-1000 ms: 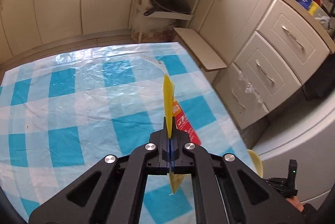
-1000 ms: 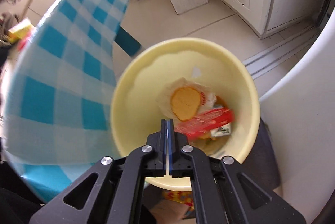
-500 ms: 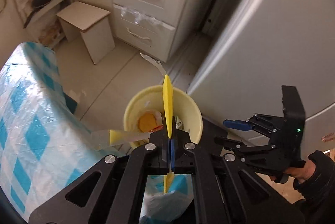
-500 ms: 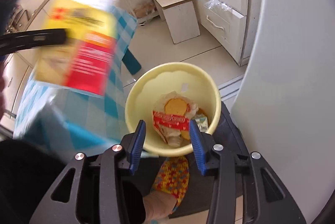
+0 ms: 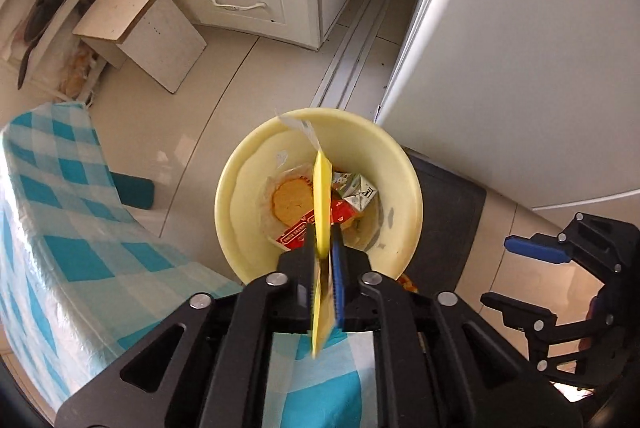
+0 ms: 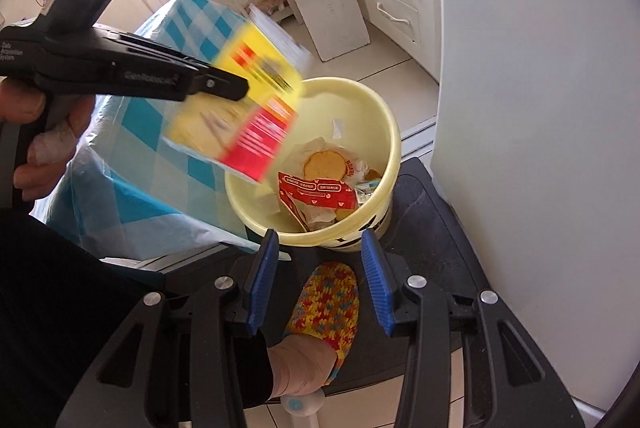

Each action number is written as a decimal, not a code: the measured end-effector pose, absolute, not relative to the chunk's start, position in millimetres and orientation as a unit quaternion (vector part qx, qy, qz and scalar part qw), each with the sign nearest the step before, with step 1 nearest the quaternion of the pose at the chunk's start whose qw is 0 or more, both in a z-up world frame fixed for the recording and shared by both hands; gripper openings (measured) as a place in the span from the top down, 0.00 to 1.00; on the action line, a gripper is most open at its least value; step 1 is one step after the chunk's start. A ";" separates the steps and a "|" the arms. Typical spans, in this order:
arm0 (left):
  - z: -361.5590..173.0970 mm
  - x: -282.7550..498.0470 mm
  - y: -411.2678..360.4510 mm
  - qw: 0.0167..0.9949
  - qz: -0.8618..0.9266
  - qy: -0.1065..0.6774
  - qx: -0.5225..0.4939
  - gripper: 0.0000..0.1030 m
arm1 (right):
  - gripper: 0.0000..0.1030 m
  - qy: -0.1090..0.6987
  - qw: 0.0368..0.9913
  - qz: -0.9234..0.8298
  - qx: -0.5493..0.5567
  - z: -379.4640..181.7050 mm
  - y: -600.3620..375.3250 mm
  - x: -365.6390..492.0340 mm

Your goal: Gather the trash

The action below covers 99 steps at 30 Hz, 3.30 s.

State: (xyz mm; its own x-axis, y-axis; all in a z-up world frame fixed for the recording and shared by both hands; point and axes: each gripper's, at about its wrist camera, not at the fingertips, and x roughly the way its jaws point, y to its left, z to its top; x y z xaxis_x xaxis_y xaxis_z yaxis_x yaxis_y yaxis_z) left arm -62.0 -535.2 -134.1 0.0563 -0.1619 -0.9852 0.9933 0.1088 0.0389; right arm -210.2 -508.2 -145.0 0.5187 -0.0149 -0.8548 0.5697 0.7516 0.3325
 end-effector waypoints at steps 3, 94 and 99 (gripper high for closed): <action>-126.9 -65.1 -532.7 0.587 -0.503 0.448 0.449 0.65 | 0.58 0.453 0.820 -0.176 0.301 -141.4 -504.8 -210.2; 119.7 -153.5 -104.8 0.905 -0.287 0.283 0.135 0.07 | 0.07 0.198 0.925 -0.308 0.105 103.0 -263.6 -256.9; 123.3 -149.5 -98.4 0.910 -0.277 0.280 0.128 0.07 | 0.07 0.199 0.925 -0.307 0.105 102.9 -262.9 -257.0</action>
